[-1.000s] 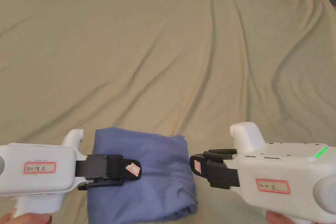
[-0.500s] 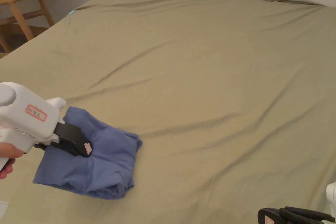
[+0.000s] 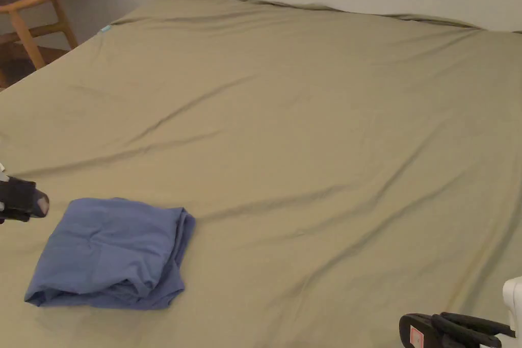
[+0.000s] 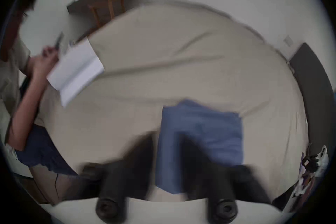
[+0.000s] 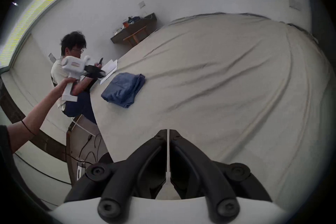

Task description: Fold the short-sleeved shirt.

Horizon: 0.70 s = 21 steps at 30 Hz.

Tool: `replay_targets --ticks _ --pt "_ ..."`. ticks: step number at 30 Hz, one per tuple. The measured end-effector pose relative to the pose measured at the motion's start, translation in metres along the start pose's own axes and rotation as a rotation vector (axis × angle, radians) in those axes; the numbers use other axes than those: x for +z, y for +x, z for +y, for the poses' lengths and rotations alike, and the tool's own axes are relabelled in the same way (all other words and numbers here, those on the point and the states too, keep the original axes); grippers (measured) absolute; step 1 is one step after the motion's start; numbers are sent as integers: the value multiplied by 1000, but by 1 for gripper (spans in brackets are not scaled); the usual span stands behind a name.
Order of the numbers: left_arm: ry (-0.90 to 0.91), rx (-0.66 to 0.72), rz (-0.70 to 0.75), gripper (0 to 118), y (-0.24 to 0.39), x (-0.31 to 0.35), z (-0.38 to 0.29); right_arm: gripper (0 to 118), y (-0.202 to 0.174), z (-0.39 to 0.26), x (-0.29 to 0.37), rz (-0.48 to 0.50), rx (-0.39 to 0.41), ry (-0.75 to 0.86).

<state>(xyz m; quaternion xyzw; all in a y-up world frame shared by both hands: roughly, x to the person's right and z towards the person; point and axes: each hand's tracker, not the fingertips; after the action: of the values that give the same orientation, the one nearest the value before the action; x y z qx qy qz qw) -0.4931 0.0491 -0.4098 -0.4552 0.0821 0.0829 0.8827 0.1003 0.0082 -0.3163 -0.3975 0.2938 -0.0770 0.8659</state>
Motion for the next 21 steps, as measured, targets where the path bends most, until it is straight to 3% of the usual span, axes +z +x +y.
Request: replay_targets --ticks 5,10,12,17,21 --pt "356 1 -68 0 67 98 -10 5 18 1 71 -103 11 126" --pt "663 -177 -48 0 199 172 -45 5 33 10 165 -314 40 313" --pt "745 -197 -107 0 242 189 -55 5 38 18 199 -420 58 387" --pt "807 -208 -245 0 325 215 -64 5 47 41 263 -676 109 567" --pt "833 -281 -197 0 369 228 -72 5 59 53 288 -788 137 678"
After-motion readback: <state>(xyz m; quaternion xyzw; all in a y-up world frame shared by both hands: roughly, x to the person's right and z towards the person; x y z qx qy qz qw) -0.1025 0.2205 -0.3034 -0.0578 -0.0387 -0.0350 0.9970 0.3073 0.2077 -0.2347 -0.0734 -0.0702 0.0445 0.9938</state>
